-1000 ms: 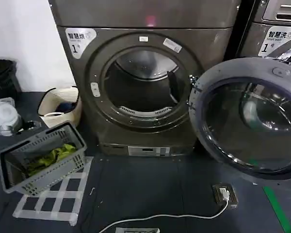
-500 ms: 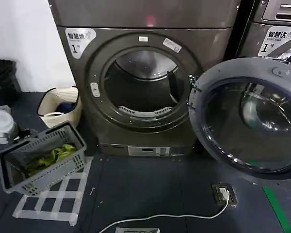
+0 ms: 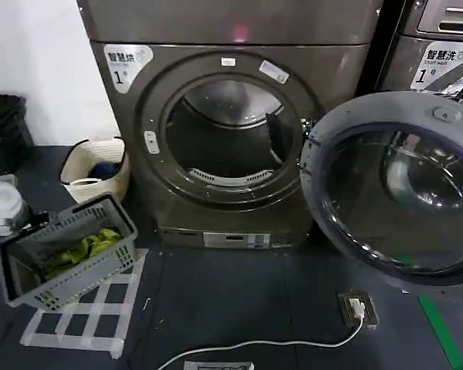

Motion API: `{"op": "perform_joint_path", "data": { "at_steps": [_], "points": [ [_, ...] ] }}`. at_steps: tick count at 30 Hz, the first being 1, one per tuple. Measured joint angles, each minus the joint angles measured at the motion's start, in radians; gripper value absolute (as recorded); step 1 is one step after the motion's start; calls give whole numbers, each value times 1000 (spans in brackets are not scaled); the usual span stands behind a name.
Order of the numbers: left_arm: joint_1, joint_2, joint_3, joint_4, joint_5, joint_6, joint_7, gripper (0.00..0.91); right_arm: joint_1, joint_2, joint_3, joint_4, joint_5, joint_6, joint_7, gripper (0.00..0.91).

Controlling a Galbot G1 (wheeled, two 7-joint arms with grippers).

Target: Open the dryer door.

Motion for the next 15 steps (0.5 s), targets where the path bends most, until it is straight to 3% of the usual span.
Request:
{"op": "perform_joint_path", "data": {
  "at_steps": [15],
  "points": [
    [16,15,0,-23,2,0,10,907,3,0,9,-9,4,7,-5,907]
  ]
}}
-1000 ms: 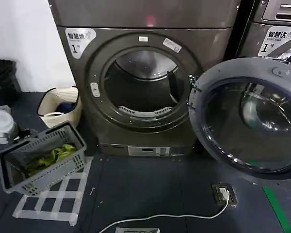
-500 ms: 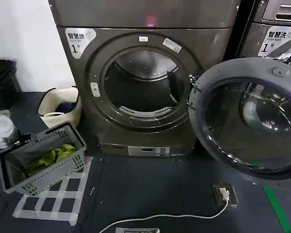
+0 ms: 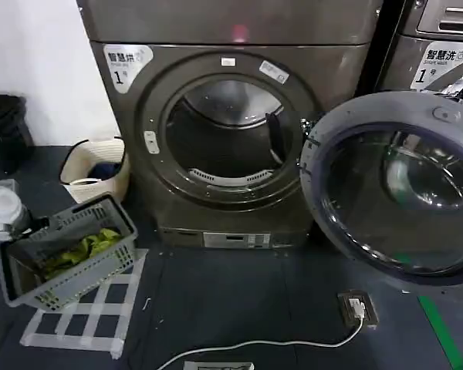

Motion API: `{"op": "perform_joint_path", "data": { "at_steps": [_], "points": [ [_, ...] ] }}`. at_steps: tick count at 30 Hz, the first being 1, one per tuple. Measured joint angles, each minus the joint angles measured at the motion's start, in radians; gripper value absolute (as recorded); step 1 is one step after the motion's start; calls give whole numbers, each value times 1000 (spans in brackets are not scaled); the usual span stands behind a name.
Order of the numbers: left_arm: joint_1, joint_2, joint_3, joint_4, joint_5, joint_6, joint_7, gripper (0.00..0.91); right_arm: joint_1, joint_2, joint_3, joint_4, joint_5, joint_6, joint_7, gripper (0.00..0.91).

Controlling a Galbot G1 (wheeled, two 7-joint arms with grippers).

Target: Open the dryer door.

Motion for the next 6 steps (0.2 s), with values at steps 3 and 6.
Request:
{"op": "perform_joint_path", "data": {
  "at_steps": [3,6],
  "points": [
    [0,0,-1,1,-1,0,1,907,0,0,0,0,0,1,-1,907],
    [0,0,-2,1,-2,0,2,907,1,0,-1,0,0,5,-3,907]
  ]
}}
